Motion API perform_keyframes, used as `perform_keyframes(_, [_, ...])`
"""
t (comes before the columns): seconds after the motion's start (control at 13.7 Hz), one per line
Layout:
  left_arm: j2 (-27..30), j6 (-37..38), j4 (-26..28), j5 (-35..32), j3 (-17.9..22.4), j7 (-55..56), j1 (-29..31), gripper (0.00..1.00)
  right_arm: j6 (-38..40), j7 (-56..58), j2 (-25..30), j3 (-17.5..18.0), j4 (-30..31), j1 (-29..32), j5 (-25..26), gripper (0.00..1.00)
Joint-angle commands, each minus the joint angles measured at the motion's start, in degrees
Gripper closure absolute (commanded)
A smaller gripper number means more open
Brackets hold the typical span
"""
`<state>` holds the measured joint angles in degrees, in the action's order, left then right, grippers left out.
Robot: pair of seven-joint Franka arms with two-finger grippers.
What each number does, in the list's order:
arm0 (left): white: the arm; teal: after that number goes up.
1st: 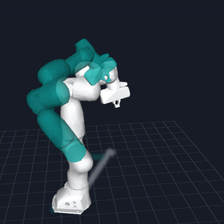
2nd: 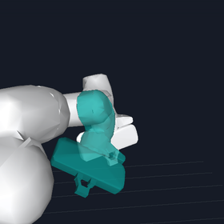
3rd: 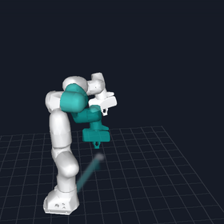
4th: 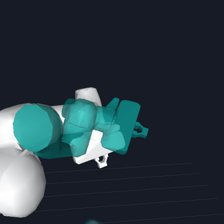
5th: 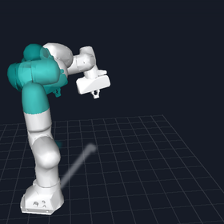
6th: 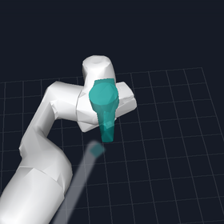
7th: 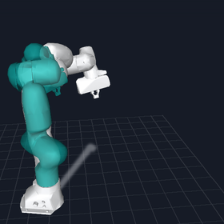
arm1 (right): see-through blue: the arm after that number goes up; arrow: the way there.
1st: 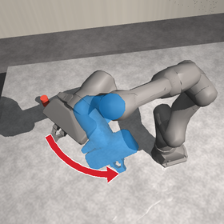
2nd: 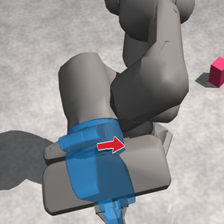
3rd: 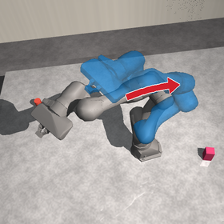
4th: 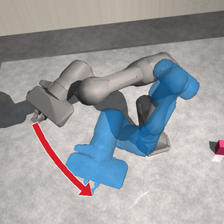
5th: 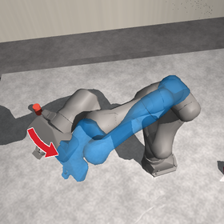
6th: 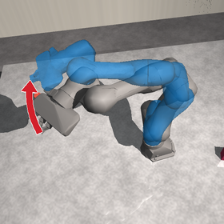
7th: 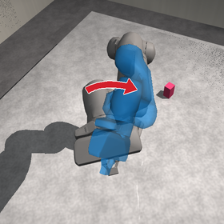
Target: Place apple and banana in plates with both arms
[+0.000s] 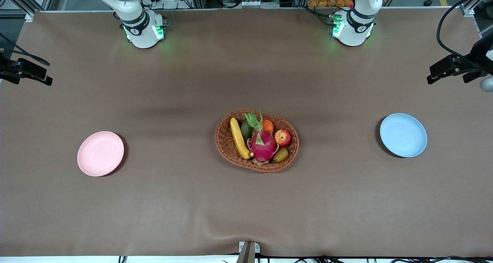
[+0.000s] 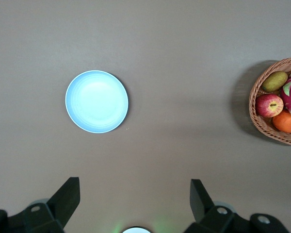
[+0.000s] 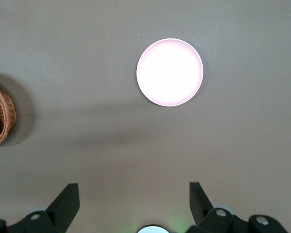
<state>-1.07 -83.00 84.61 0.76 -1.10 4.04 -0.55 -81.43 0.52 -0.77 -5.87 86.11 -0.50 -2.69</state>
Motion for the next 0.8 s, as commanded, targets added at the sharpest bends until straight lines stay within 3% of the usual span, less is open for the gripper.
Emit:
perform_keyframes(0.0, [-0.2, 0.6, -0.5, -1.1, -0.1, -0.4, -0.2, 0.0, -0.3, -0.3, 0.9, -0.3, 0.7, -0.7, 0.7, 0.0])
perform_keyframes(0.73, [-1.5, 0.7, -0.5, -0.5, -0.3, -1.0, -0.2, 0.0, -0.1, -0.3, 0.9, -0.3, 0.7, -0.8, 0.7, 0.0])
